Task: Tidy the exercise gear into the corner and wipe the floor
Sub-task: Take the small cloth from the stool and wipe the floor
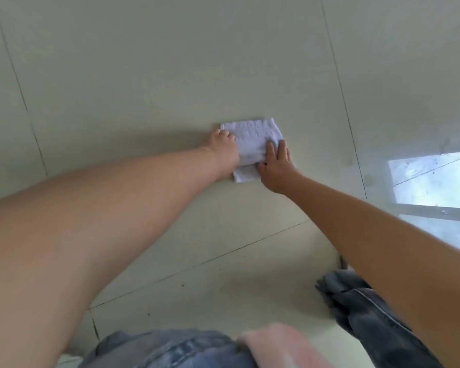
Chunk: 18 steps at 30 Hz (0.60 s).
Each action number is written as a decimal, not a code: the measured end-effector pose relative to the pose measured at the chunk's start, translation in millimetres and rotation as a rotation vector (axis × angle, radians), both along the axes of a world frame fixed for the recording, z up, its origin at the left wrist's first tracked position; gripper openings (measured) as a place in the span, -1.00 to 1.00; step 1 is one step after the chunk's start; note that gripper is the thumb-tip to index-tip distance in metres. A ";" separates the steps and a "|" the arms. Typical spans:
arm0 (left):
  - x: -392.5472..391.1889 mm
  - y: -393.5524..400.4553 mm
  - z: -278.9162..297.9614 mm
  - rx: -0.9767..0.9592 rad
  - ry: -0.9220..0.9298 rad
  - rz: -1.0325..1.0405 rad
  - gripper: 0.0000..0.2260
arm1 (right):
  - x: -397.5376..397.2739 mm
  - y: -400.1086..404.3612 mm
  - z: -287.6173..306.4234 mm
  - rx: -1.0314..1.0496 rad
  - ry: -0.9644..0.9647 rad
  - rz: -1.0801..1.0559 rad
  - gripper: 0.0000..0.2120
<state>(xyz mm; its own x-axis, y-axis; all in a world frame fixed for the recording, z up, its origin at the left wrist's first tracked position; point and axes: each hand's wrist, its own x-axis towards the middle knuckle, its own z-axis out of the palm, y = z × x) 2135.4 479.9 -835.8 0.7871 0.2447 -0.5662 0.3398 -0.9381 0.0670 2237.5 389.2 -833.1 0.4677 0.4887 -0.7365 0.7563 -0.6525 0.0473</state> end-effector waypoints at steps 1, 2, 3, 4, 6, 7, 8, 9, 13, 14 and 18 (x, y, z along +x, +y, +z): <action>12.8 3.4 0.3 0.066 0.035 -0.017 -0.62 | 15.7 10.1 -1.6 0.008 -0.002 0.011 -0.44; 21.5 7.9 -0.4 0.105 0.030 0.018 -0.60 | 32.2 19.3 -2.7 0.013 0.001 0.029 -0.44; 33.4 14.2 -0.7 0.125 0.029 0.046 -0.58 | 49.7 27.5 -3.8 0.024 0.004 0.058 -0.44; 46.3 17.4 -0.8 0.105 0.020 0.070 -0.58 | 66.9 34.9 -4.5 0.038 0.003 0.087 -0.43; 69.9 25.0 3.1 0.075 0.015 0.189 -0.60 | 99.0 48.0 -6.9 0.062 0.007 0.186 -0.43; 78.3 26.2 5.9 0.083 0.024 0.235 -0.61 | 111.2 55.1 -7.8 0.078 0.013 0.251 -0.43; 86.9 28.3 1.8 0.069 0.021 0.280 -0.63 | 120.2 62.5 -8.8 0.101 0.016 0.295 -0.43; 93.4 27.4 2.1 0.052 0.042 0.321 -0.65 | 126.1 68.6 -10.1 0.126 0.022 0.336 -0.44; 97.1 10.0 0.3 0.041 0.022 0.525 -0.66 | 127.4 75.1 -17.7 0.300 0.085 0.396 -0.46; 96.3 4.0 -3.8 0.071 -0.062 0.558 -0.66 | 127.7 68.0 -20.2 0.346 0.114 0.392 -0.47; 106.3 -41.4 -18.6 0.157 -0.099 0.415 -0.55 | 145.2 -7.2 -22.3 0.377 0.208 0.354 -0.47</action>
<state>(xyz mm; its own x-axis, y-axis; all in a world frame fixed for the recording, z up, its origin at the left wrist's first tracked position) 2241.7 438.4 -854.4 0.6523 0.6279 -0.4245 0.6887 -0.7249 -0.0139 2382.7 382.0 -855.4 0.0905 0.8373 -0.5392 0.9009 -0.2996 -0.3140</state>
